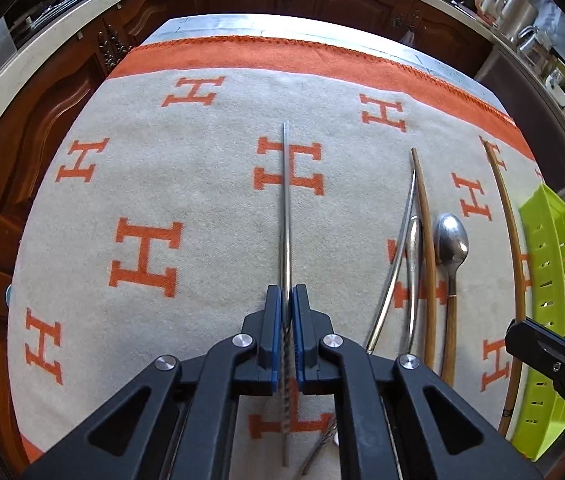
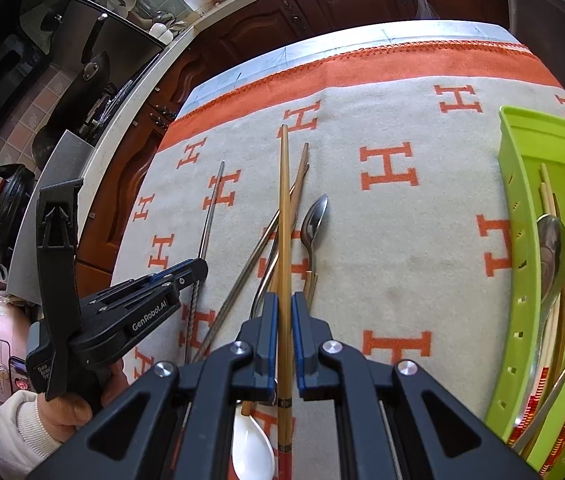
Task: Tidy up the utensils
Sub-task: 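Carry both chopsticks into the green tray and open both tools, then grasp a wooden chopstick with the right tool while the left tool grasps a steel chopstick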
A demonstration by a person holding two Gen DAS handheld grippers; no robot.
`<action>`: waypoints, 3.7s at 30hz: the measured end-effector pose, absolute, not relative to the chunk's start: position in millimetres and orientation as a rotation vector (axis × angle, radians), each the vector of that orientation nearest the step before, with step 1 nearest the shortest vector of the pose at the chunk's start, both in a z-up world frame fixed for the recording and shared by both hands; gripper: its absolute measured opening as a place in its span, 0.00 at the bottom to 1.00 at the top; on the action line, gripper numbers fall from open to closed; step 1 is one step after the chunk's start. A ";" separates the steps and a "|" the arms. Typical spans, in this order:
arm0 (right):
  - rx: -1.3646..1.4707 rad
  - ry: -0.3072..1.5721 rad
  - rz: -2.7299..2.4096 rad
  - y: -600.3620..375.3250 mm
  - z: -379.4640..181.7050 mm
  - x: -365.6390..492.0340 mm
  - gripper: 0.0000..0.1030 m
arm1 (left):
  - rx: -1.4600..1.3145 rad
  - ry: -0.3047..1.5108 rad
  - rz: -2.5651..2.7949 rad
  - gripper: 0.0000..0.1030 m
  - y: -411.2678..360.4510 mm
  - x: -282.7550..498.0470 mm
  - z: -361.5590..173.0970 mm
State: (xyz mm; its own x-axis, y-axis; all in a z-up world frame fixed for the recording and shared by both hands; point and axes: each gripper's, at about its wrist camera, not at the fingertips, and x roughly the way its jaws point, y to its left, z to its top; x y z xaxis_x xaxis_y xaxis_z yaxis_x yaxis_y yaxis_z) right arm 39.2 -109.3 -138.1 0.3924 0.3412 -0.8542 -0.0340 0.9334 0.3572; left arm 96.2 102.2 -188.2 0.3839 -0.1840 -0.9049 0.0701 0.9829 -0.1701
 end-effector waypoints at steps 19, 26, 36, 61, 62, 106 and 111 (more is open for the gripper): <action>0.392 1.068 0.168 -193.2 -99.9 -5.6 0.07 | -0.113 1.060 -0.441 0.03 -23.0 42.0 -89.2; 0.405 1.044 0.067 -250.1 -93.3 -26.5 0.07 | -0.079 1.084 -0.534 0.03 -79.2 31.5 -90.5; 0.355 1.085 -0.034 -297.6 -106.4 -32.4 0.07 | -0.054 1.147 -0.580 0.04 -129.5 22.1 -112.3; 0.306 1.165 0.033 -278.6 -112.9 -24.8 0.08 | -0.066 1.151 -0.506 0.17 -107.9 15.2 -106.7; 0.303 1.165 0.038 -275.1 -111.7 -24.9 0.08 | -0.066 1.147 -0.498 0.17 -104.3 15.1 -104.9; 0.265 1.183 0.200 -78.6 -162.3 59.6 0.22 | 0.003 1.178 -0.434 0.23 86.7 89.6 -169.3; 0.207 1.188 0.156 -72.1 -173.7 61.1 0.20 | 0.012 1.189 -0.465 0.23 88.4 98.3 -179.2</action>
State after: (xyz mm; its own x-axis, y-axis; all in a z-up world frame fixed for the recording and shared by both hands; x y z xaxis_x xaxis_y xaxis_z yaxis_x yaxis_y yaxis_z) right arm 61.1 -72.1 -173.7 0.3659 0.2293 -0.9020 -0.0117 0.9702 0.2419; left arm 98.3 88.4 -179.2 0.2894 -0.3425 -0.8938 0.3551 0.9056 -0.2321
